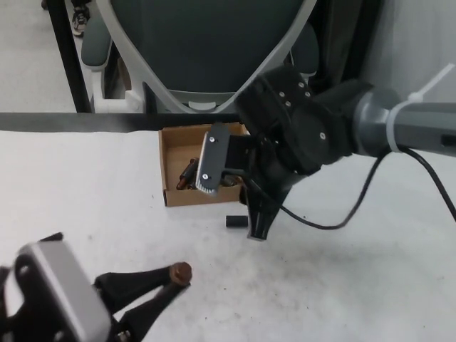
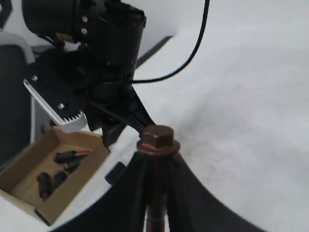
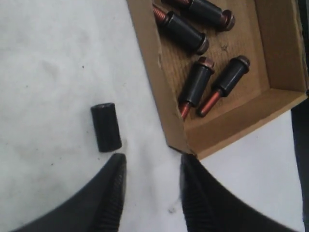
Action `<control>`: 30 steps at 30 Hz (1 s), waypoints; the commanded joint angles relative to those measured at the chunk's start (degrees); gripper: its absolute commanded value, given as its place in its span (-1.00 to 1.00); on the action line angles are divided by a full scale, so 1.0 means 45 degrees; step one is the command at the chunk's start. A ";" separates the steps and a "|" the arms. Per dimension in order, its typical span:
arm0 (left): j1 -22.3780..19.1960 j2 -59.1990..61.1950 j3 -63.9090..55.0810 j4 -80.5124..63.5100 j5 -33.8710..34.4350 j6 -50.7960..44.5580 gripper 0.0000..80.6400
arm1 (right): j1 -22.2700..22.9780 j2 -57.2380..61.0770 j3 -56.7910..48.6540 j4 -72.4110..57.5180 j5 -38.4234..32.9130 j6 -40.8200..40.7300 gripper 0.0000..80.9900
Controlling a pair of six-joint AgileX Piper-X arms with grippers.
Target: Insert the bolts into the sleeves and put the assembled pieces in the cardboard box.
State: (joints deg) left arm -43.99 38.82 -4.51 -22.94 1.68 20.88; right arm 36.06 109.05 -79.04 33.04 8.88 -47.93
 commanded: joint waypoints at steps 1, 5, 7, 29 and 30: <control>-0.0010 -0.0135 0.0049 -0.0681 -0.0374 0.0042 -0.98 | -0.0062 0.0403 -0.0770 0.0556 -0.0239 -0.0112 -0.12; 0.1173 -0.0046 0.0048 -0.0795 -0.0132 0.0126 -0.98 | -0.0062 0.1088 -0.1814 0.1409 -0.0239 -0.0112 -0.12; 0.2133 -0.0046 0.0048 -0.0872 0.0740 0.0104 -0.98 | -0.0062 0.1478 -0.2290 0.1687 -0.0239 -0.0112 -0.12; 0.6474 -0.0046 0.0048 -0.1244 0.4903 -0.1608 -0.98 | -0.0035 0.2719 -0.3223 0.4386 -0.1290 0.0006 -0.12; 0.6474 -0.0046 0.0048 -0.1244 0.4903 -0.1608 -0.98 | -0.0035 0.2719 -0.3223 0.4289 -0.1413 0.0006 -0.12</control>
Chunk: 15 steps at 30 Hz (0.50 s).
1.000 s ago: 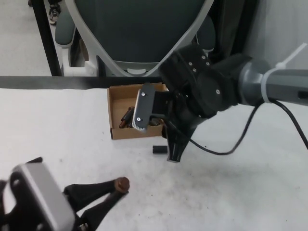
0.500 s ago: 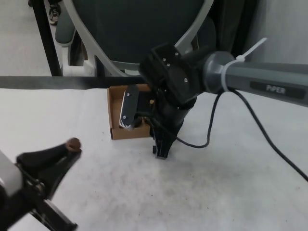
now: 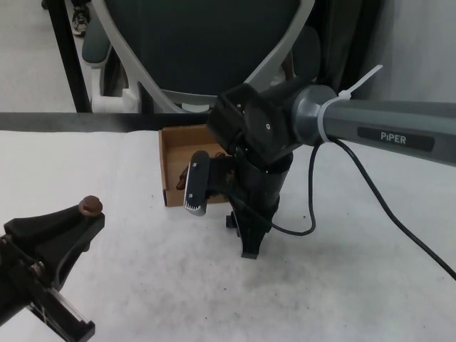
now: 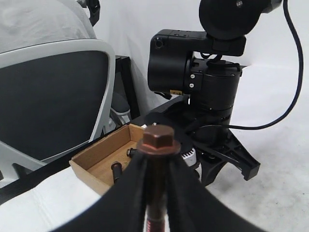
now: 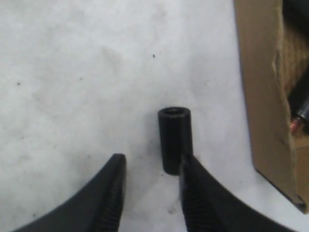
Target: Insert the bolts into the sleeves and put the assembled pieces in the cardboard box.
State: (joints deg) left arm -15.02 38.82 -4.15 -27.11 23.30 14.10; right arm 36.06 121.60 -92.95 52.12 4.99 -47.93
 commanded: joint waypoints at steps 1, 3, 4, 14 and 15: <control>0.0036 -0.0046 -0.0032 -0.0317 0.0098 -0.0102 -0.98 | -0.0035 -0.0071 -0.0130 -0.0072 -0.0656 0.0006 -0.12; 0.0036 -0.0046 -0.0032 -0.0314 0.0171 -0.0102 -0.98 | -0.0035 -0.0071 -0.0130 -0.0333 -0.0756 -0.0019 -0.12; 0.0036 -0.0046 -0.0032 -0.0314 0.0187 -0.0102 -0.98 | -0.0035 -0.0071 -0.0130 -0.0420 -0.0863 -0.0074 -0.12; 0.0036 -0.0046 -0.0032 -0.0314 0.0436 -0.0102 -0.98 | -0.0073 -0.0071 -0.0130 -0.1125 -0.0908 -0.0489 -0.12; 0.0036 -0.0046 -0.0032 -0.0314 0.0436 -0.0102 -0.98 | -0.0088 -0.0036 -0.0130 -0.1122 -0.0908 -0.0489 -0.12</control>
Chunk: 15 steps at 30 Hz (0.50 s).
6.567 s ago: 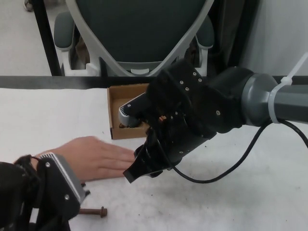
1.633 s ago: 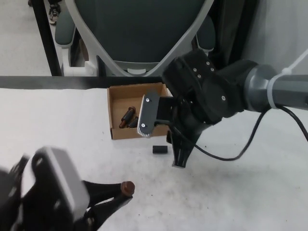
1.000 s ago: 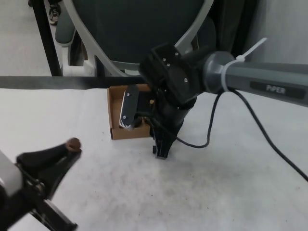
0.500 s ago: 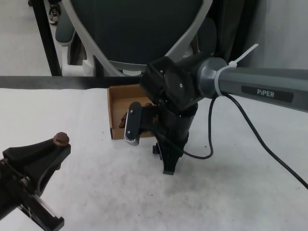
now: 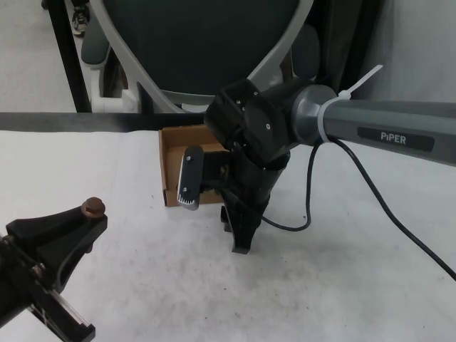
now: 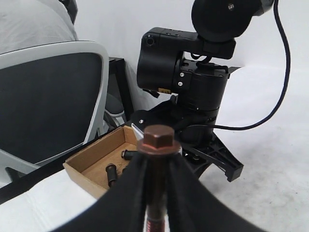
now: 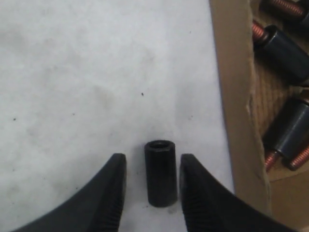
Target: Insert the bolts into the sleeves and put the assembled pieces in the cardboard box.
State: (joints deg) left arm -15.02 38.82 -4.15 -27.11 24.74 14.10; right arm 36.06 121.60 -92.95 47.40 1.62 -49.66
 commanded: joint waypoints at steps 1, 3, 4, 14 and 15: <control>0.0036 -0.0046 -0.0032 -0.0314 0.0118 -0.0102 -0.98 | -0.0088 -0.0009 -0.0155 -0.0074 -0.0160 -0.0105 -0.12; 0.0036 -0.0046 -0.0032 -0.0314 0.0144 -0.0102 -0.98 | -0.0088 0.0133 -0.0176 0.0000 -0.0160 -0.0105 -0.12; 0.0036 -0.0046 -0.0032 -0.0314 0.0144 -0.0102 -0.98 | -0.0088 0.0255 -0.0198 0.0051 -0.0160 -0.0105 -0.12; 0.0036 -0.0046 -0.0032 -0.0314 0.0144 -0.0079 -0.98 | -0.0139 0.1127 -0.0313 0.0096 -0.0057 -0.0104 -0.12; 0.0036 -0.0046 -0.0032 -0.0314 0.0144 -0.0079 -0.98 | -0.0170 0.1170 -0.0313 0.0096 -0.0057 -0.0104 -0.12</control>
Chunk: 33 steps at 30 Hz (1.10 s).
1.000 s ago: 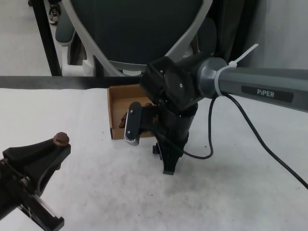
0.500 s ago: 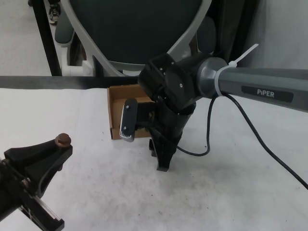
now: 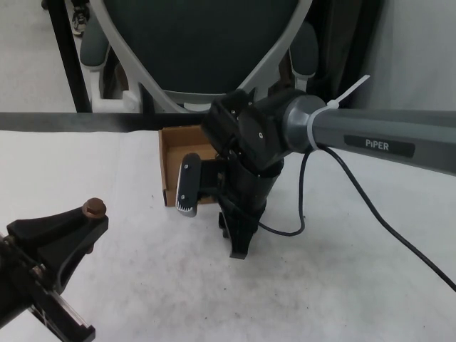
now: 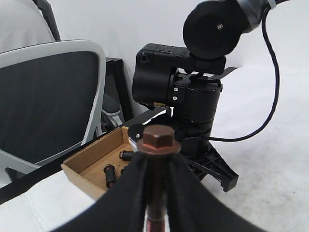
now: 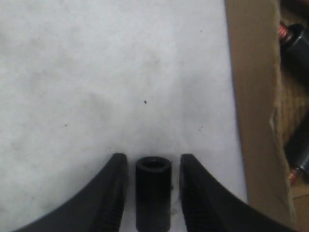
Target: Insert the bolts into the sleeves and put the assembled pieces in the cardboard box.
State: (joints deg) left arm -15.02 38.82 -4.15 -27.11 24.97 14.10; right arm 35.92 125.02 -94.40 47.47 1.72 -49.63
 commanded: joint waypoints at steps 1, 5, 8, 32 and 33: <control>0.0036 -0.0046 -0.0032 -0.0314 0.0092 -0.0079 -0.98 | -0.0177 0.0442 0.0008 0.0081 -0.0077 -0.0112 -0.15; 0.0036 -0.0046 -0.0032 -0.0314 0.0092 -0.0079 -0.98 | -0.0365 0.0440 0.0008 0.0081 -0.0022 -0.0112 -0.83; 0.0036 -0.0046 -0.0032 -0.0314 0.0092 -0.0079 -0.98 | -0.0485 0.0440 0.0008 0.0119 0.0371 -0.0008 -1.00; 0.0036 -0.0046 -0.0032 -0.0913 0.1393 -0.2050 -0.98 | -0.0482 -0.5693 0.4421 -0.2823 -0.2559 0.5099 -0.99; 0.0036 -0.0046 -0.0032 -0.1053 0.1545 -0.2443 -0.98 | -0.0393 -0.6154 0.5079 -0.3324 -0.2559 0.5274 -0.99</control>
State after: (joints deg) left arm -15.02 38.82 -4.15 -30.40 31.24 3.19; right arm 32.78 104.12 -78.99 38.80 -8.51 -28.92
